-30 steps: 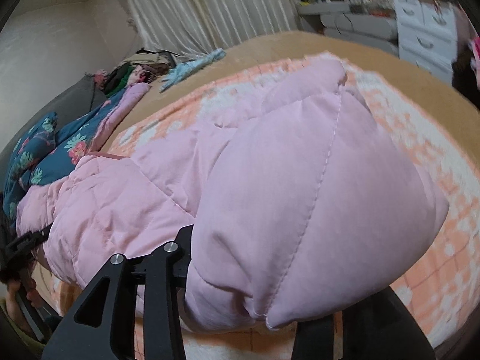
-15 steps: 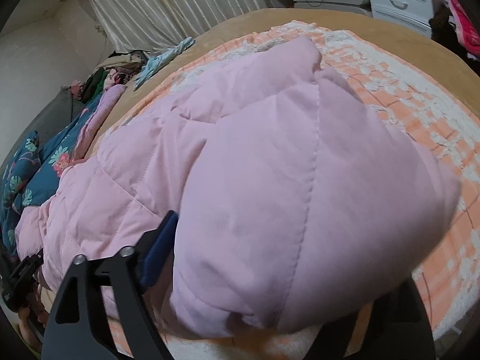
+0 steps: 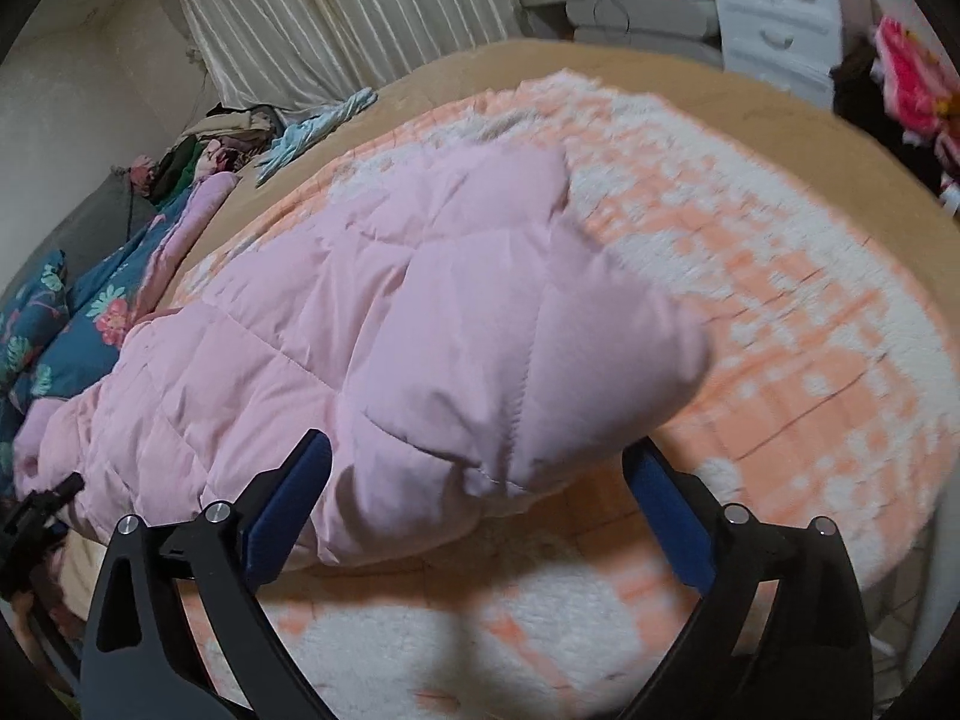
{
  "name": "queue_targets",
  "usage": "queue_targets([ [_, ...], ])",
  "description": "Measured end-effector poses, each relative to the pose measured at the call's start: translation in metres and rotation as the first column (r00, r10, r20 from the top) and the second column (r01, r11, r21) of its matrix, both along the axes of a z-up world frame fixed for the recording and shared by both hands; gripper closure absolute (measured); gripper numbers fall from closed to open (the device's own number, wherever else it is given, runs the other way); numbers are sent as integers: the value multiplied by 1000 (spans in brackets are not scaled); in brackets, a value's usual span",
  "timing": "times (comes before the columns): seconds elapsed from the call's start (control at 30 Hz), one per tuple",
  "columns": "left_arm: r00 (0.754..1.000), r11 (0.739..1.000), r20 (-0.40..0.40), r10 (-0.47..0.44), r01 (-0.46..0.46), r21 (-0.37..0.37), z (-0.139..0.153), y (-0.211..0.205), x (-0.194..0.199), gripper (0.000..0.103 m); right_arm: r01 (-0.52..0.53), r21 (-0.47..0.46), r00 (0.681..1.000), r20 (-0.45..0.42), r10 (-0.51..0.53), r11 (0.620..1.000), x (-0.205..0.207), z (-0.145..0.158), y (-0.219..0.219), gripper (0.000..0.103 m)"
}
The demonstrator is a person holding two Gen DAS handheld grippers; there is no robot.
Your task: Fold large clothes
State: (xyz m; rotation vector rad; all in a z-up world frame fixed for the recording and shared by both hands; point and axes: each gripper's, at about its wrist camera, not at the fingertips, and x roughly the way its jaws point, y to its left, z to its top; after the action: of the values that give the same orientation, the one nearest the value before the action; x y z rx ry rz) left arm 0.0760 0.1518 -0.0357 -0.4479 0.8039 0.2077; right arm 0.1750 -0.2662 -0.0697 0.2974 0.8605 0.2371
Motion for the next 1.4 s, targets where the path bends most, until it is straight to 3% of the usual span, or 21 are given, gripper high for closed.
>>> queue_targets([
  [0.07, 1000, 1000, 0, 2, -2, 1, 4, -1, -5, 33, -2, -17, 1000, 27, 2, 1000, -8, 9, -2, 6],
  [0.13, 1000, 1000, 4, 5, -5, 0, 8, 0, -11, 20, -6, -32, 999, 52, 8, 999, -15, 17, -2, 6],
  [0.3, 1000, 999, 16, 8, -9, 32, 23, -5, -25, 9, -35, -46, 993, 111, 40, 998, -31, 40, -2, 4],
  [0.53, 994, 992, 111, 7, -21, 121, 63, -16, -52, 9, -91, -64, 977, 186, 101, 994, -56, 69, 7, 4],
  [0.8, 986, 988, 163, -39, 14, 152, 83, -38, -70, 9, -132, -105, 954, 257, 155, 986, -90, 92, 22, 4],
  [1.17, 970, 980, 206, -128, 92, 174, 81, -74, -88, 9, -181, -175, 923, 310, 228, 968, -135, 101, 45, 4],
  [1.4, 967, 975, 189, -171, 138, 177, 66, -90, -98, 9, -178, -180, 922, 313, 228, 967, -153, 91, 55, 4],
])
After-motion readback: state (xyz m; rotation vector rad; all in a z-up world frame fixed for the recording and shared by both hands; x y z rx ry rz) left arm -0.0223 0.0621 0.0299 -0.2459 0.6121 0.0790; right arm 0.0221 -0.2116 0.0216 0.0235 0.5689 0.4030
